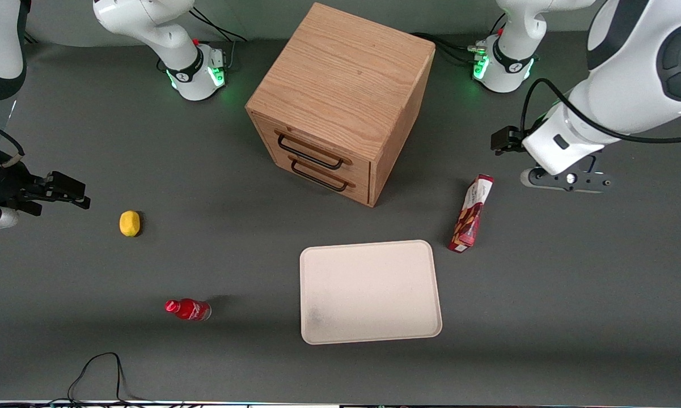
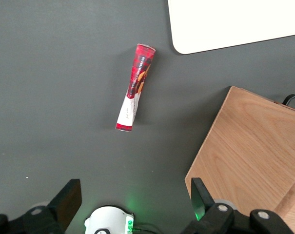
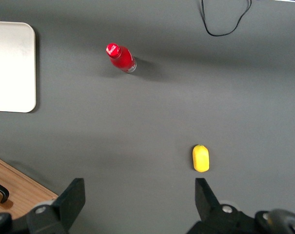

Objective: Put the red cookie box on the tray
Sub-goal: 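Move the open left gripper over the red tartan shortbread box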

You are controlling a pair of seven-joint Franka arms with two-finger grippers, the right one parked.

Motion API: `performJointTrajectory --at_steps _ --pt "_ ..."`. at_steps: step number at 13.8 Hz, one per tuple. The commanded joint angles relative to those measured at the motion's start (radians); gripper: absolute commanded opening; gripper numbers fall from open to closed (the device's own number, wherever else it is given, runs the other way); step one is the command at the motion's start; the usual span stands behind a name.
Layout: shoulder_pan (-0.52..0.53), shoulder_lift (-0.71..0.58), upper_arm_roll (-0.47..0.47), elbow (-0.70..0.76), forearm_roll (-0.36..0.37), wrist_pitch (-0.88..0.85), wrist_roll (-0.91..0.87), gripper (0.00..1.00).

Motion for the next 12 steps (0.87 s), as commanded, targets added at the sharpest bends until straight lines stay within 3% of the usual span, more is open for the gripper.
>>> performJointTrajectory --at_steps 1,7,12 --pt "-0.012 0.023 0.004 0.045 -0.008 -0.017 -0.001 1.0" --pt "0.006 0.014 0.006 0.013 -0.006 0.023 0.064 0.99" --pt "0.013 -0.032 0.013 -0.226 -0.002 0.24 0.155 1.0"
